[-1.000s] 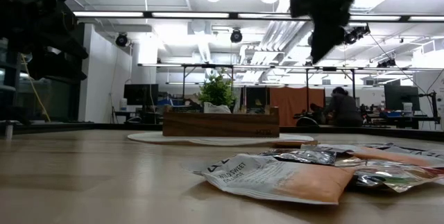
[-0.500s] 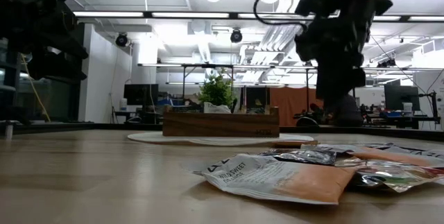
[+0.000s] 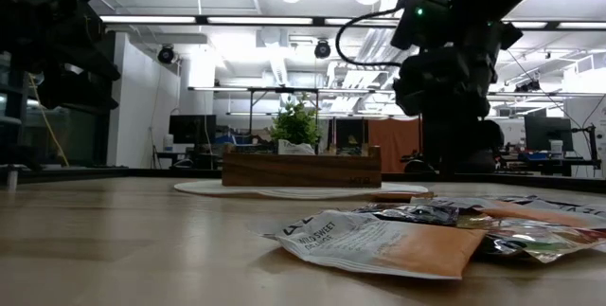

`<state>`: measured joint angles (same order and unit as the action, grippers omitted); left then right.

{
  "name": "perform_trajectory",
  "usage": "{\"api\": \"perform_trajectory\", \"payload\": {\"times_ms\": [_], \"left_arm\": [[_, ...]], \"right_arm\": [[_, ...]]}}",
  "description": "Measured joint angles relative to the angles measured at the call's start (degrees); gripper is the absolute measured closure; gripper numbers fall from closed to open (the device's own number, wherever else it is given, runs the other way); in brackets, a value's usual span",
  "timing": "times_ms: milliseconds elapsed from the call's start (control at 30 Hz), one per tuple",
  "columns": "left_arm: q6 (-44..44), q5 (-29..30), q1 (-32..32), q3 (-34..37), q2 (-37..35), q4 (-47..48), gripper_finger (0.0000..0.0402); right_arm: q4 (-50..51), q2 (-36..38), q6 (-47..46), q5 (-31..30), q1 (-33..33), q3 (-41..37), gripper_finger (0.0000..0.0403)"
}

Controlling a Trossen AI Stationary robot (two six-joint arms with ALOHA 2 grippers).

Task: Pick & Place Tea
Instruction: Put the orange tea bag into the right section of the wooden organizer

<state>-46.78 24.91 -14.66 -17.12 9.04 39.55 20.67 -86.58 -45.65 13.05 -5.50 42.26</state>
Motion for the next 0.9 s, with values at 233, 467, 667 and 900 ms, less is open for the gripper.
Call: {"api": "perform_trajectory", "payload": {"times_ms": [233,467,667,900], "left_arm": [[0.0,0.0,0.0,0.0,0.0,0.0,0.0105],[0.0,0.0,0.0,0.0,0.0,0.0,0.0105],[0.0,0.0,0.0,0.0,0.0,0.0,0.0105],[0.0,0.0,0.0,0.0,0.0,0.0,0.0105]], "right_arm": [[-1.7,-2.9,-0.4,-0.8,-0.1,0.0,0.0187],[-4.5,-4.6,-1.6,0.3,-0.1,0.0,0.0185],[-4.8,-4.6,-2.3,1.5,0.0,0.0,0.0152],[-5.5,-4.6,-2.3,2.8,0.0,0.0,0.0128]]}}
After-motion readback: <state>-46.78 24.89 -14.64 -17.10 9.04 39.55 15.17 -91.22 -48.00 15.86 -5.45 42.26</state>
